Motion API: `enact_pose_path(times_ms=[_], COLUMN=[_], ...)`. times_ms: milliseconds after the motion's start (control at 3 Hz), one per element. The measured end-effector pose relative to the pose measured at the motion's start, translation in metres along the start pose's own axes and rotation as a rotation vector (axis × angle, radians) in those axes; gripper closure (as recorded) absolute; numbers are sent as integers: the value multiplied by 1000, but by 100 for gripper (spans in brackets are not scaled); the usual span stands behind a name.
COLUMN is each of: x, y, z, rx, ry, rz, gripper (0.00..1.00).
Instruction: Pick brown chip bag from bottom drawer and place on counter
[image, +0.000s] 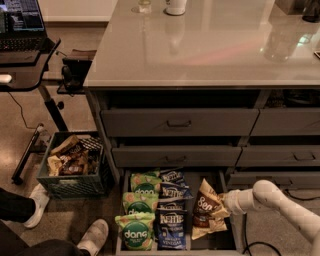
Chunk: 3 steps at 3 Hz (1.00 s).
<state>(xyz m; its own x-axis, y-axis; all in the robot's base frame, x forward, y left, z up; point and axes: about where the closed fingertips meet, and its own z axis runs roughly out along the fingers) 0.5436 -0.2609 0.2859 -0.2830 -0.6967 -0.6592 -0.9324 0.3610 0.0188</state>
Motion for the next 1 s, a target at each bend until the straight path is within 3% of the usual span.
enact_pose_path(times_ms=[333,667,1000], x=[-59,-84,-84], y=[-4,-6,-6], z=[-35,-51,-51], rx=[20,29,29], ry=[5,9,9], rz=[-118,-167,-167], gripper=[100,100,100])
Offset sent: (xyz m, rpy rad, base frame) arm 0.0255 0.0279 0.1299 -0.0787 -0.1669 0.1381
